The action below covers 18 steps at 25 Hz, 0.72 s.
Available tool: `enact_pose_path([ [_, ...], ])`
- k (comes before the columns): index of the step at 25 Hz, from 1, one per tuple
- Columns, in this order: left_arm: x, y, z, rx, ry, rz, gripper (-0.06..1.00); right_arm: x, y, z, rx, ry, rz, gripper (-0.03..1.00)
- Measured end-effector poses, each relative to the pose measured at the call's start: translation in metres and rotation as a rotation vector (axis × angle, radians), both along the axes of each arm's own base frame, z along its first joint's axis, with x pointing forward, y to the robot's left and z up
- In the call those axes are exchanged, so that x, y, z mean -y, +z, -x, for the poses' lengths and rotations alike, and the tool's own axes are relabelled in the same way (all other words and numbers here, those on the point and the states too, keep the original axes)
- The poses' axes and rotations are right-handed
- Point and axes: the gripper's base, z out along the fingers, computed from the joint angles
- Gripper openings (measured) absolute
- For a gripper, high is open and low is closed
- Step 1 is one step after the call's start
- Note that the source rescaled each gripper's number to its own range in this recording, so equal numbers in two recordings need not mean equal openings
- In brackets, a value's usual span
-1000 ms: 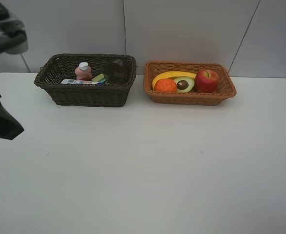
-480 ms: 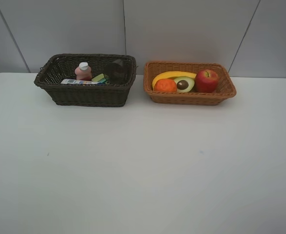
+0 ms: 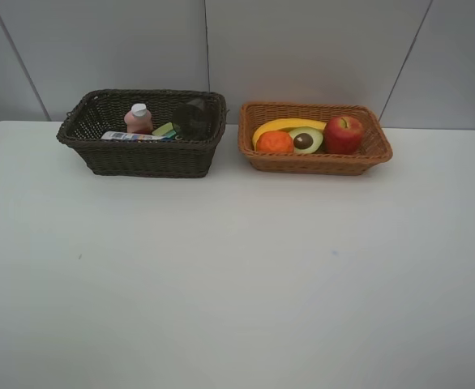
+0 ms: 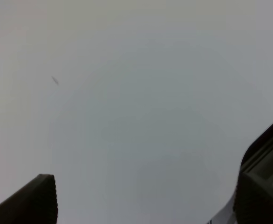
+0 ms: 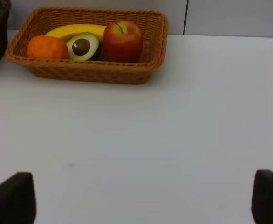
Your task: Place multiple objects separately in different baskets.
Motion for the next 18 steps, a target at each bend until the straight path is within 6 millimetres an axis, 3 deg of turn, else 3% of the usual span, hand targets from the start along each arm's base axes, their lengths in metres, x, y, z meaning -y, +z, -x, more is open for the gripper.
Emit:
enact_pose_path([
  [10,-0.011,0.007,0.008,0.084,0.080,0.050,1.00,0.000,0.000,0.000,0.000,0.000,0.000,0.97],
  [18,-0.025,0.005,0.032,0.151,0.204,0.140,1.00,0.000,0.000,0.000,0.000,0.000,0.000,0.97],
])
